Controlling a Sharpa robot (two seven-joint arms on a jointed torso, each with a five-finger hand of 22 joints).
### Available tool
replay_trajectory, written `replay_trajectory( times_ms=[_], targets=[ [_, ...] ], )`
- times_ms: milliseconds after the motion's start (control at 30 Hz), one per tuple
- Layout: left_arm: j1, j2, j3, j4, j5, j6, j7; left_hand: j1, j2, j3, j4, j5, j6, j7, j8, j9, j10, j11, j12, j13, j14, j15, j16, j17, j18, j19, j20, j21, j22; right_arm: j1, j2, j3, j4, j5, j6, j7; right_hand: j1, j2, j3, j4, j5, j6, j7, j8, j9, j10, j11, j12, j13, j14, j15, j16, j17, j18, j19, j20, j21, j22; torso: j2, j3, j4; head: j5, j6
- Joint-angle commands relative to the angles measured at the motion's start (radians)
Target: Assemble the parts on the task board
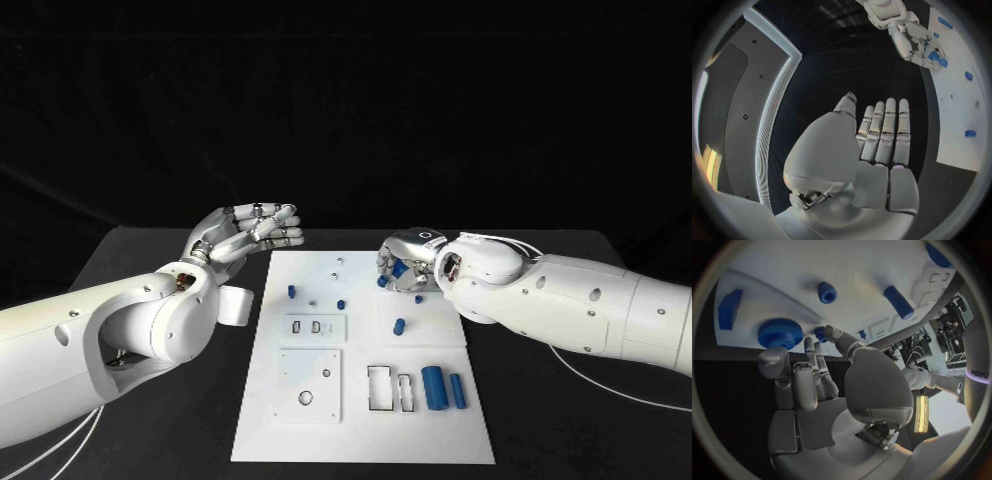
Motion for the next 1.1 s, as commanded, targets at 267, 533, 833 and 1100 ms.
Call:
replay_trajectory(
  times_ms=[267,533,833,1100],
  targets=[
    [0.004,0.000,0.001,0.002,-0.001,0.025,-0.004,-0.007,-0.006,-0.001,0.008,-0.006,-0.001,0.003,-0.003,0.001,-0.005,0.006,-0.006,0.001,-0.008,0.001,-0.007,0.002,0.008,0.002,0.002,-0.004,-0.002,-0.001,0.009,0.000,-0.002,-0.009,-0.001,-0.007,-0.006,0.005,0.009,0.015,0.001,0.010,-0.002,-0.007,0.006,0.021,-0.005,0.004,0.005,0.056,0.003,0.016,0.013,-0.013,0.009,-0.003,0.018,0.022,0.007,0.0004,0.0005,0.001,0.001],
    [0.005,-0.001,0.001,0.002,-0.001,0.026,-0.008,-0.005,-0.006,-0.001,0.007,-0.009,-0.003,0.004,-0.004,0.001,-0.007,0.007,-0.008,0.001,-0.010,0.002,-0.009,0.003,0.008,0.001,0.003,-0.006,-0.003,-0.002,0.013,0.000,-0.002,-0.001,0.001,-0.010,-0.009,0.012,0.018,0.030,0.000,0.018,-0.007,-0.003,0.014,0.039,-0.010,0.008,0.009,0.057,0.000,0.026,0.021,-0.014,0.008,-0.005,0.030,0.037,0.011,0.0009,0.0001,0.001,0.003],
    [0.005,0.002,0.001,-0.002,-0.001,0.026,-0.012,-0.003,-0.005,-0.001,0.006,-0.010,-0.005,0.005,-0.005,0.001,-0.009,0.008,-0.011,0.001,-0.011,0.003,-0.011,0.004,0.008,0.000,0.003,-0.007,-0.004,-0.002,0.015,0.000,-0.005,0.004,-0.013,-0.023,0.052,0.076,0.102,0.056,-0.114,0.077,-0.037,0.043,0.069,0.118,-0.040,0.026,0.037,0.059,-0.025,0.050,0.040,-0.017,0.008,-0.025,0.061,0.080,0.015,0.0003,-0.0006,-0.004,0.006],
    [0.005,0.001,0.001,-0.005,-0.001,0.025,-0.015,-0.001,-0.004,0.000,0.005,-0.012,-0.006,0.005,-0.006,0.001,-0.010,0.009,-0.012,0.001,-0.012,0.003,-0.012,0.005,0.008,0.000,0.003,-0.008,-0.005,-0.002,0.009,0.001,0.015,0.001,-0.097,-0.038,0.066,0.075,0.124,0.055,-0.133,0.081,-0.040,0.062,0.100,0.133,-0.047,0.027,0.051,0.060,-0.031,0.055,0.045,-0.018,0.008,-0.032,0.068,0.092,0.015,0.0011,0.0000,-0.003,0.006]
  ],
)
